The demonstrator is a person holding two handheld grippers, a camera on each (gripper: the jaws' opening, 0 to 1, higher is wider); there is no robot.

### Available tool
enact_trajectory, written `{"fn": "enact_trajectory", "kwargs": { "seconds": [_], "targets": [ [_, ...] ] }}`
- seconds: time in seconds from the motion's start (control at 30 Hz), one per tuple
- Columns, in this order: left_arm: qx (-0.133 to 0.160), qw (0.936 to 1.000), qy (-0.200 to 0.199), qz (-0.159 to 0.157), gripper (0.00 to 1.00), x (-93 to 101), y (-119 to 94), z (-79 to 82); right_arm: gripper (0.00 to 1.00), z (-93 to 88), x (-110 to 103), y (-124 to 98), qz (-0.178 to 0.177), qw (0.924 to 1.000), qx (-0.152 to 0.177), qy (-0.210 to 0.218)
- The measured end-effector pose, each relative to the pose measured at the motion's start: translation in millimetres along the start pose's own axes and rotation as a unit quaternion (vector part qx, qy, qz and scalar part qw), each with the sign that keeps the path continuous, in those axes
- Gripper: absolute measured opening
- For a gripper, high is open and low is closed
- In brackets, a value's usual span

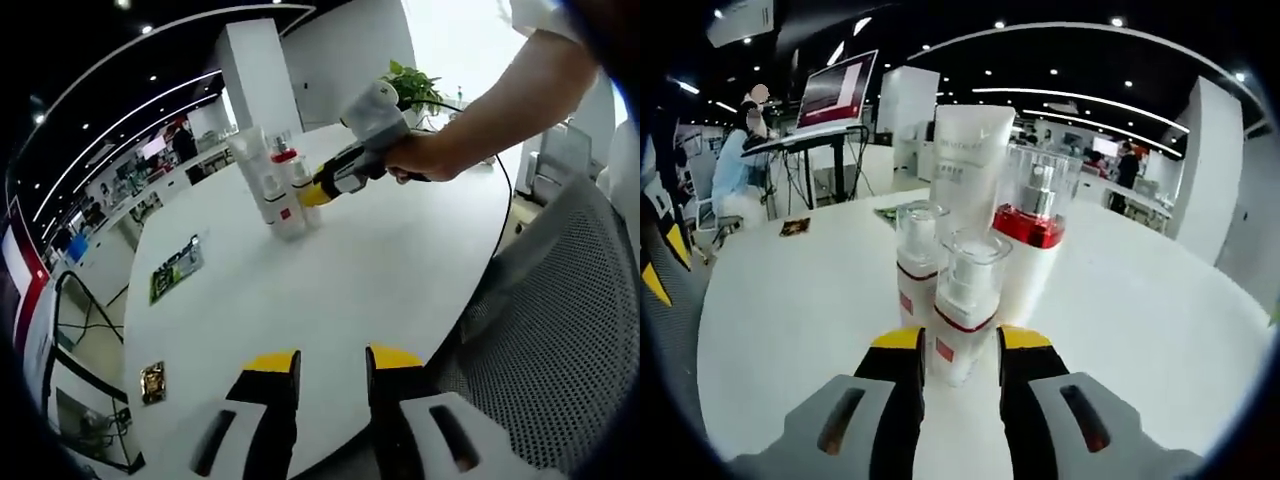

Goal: Arrange the skincare products in the storage area until every visible bottle or jar stands upright without overlapping.

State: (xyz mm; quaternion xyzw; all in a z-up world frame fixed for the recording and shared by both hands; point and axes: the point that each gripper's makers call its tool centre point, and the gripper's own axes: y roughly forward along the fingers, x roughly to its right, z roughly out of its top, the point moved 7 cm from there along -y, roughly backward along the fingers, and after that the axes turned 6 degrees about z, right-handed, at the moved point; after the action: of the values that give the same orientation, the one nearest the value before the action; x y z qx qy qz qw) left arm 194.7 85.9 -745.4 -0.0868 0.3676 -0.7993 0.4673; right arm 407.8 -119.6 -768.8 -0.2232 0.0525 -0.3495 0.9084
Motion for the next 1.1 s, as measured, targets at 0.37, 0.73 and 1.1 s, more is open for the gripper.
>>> {"fn": "enact_trajectory", "kwargs": {
  "seconds": [0.37, 0.73, 1.1],
  "targets": [
    [-0.005, 1.0000, 0.003, 0.001, 0.27, 0.4, 0.2, -1.5, 0.27, -0.2, 14.5, -1.0, -0.023, 0.9993, -0.016, 0.025],
    [-0.004, 1.0000, 0.005, 0.006, 0.26, -1.5, 0.0, -1.4, 0.31, -0.5, 6.7, -13.9, -0.028, 0.9968, -0.008, 0.075],
    [-0.004, 0.9999, 0.004, 0.015, 0.27, -4.2, -1.1, -1.3, 0.45, 9.8, -57.2, -59.6, 0.047, 0.9879, 0.016, 0.147]
  ]
}}
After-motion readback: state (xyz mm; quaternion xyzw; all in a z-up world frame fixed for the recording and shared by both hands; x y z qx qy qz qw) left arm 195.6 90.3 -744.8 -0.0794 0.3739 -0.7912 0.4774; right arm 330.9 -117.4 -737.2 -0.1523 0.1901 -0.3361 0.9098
